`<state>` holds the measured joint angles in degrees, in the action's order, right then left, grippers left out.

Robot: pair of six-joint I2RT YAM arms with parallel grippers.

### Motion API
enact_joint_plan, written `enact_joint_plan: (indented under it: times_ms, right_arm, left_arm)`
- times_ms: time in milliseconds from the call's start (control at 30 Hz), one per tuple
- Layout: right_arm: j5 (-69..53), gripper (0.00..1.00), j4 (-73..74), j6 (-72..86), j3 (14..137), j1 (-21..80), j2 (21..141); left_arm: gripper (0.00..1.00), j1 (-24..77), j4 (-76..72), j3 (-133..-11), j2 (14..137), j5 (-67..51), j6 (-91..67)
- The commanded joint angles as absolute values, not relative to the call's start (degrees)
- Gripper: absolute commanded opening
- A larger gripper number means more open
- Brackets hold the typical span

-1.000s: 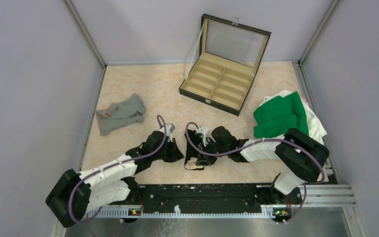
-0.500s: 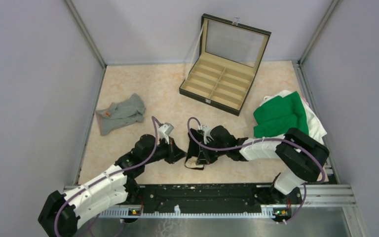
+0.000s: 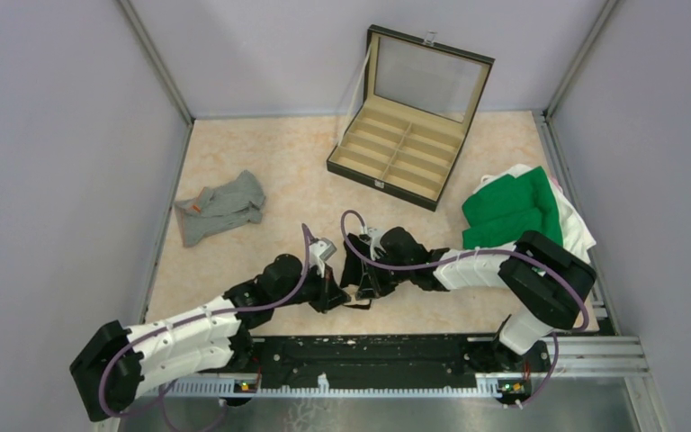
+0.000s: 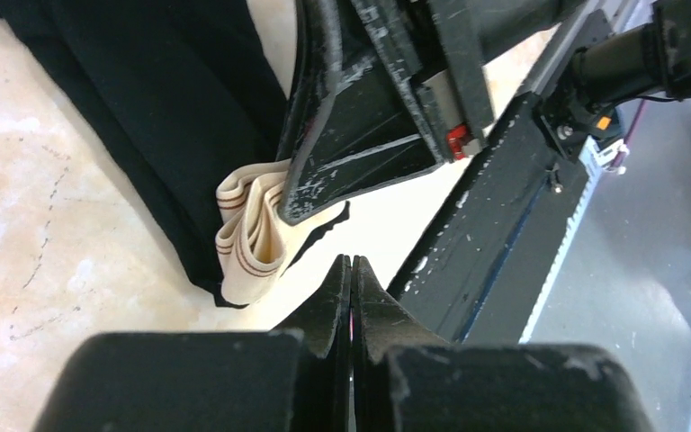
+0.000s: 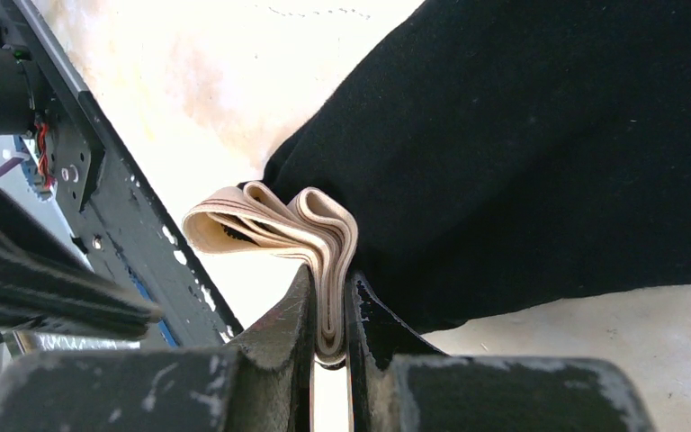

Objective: Roll the underwear
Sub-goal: Roll the underwear to the center of the board.

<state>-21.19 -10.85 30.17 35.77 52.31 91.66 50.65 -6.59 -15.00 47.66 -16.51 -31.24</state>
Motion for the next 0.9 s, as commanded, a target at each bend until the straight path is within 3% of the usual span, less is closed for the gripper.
enact_joint_plan:
  times_ms: [0,867]
  right_arm:
    - [-14.41,0.0,-2.98,28.95,34.22,51.87,94.71]
    - [-13.56,0.03,-3.02,27.97,33.72,51.85,91.27]
  left_arm:
    - [0.0,51.33,-11.14,-14.63,51.23,-13.34,-30.32]
    - [0.0,51.33,-11.02,-19.31,65.18,-2.05,-32.38]
